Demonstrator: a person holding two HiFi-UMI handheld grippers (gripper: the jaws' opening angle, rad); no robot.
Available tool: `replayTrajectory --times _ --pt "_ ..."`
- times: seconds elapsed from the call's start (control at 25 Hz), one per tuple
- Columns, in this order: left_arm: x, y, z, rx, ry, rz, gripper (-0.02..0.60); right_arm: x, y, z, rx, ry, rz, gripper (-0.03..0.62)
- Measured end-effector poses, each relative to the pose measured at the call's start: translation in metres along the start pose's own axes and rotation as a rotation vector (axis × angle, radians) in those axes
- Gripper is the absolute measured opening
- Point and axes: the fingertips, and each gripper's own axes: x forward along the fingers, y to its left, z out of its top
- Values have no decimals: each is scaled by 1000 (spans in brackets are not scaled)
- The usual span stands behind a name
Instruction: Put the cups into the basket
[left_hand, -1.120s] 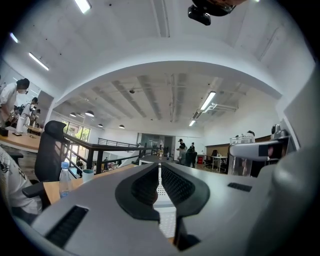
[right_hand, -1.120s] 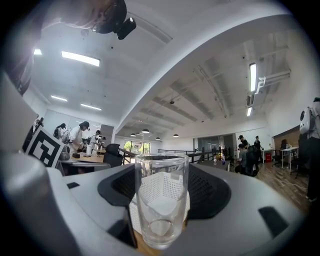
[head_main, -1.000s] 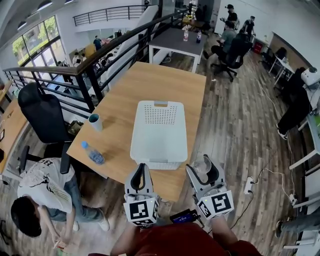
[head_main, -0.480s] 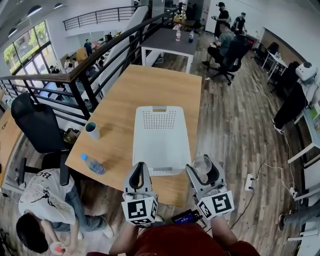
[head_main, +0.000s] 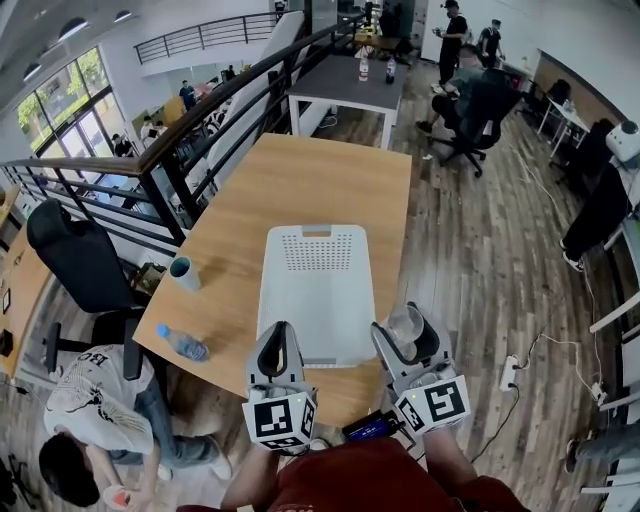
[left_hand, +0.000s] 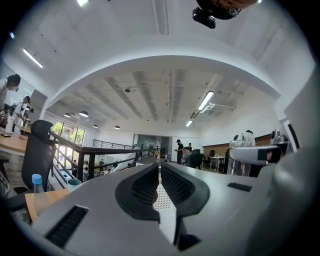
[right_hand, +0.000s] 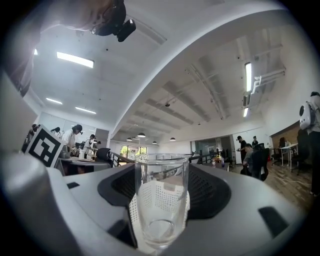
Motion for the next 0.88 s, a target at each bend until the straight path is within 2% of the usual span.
replayTrajectory --times 0.88 --pt "86 -30 -2 52 24 119 21 55 -96 -22 66 5 92 284"
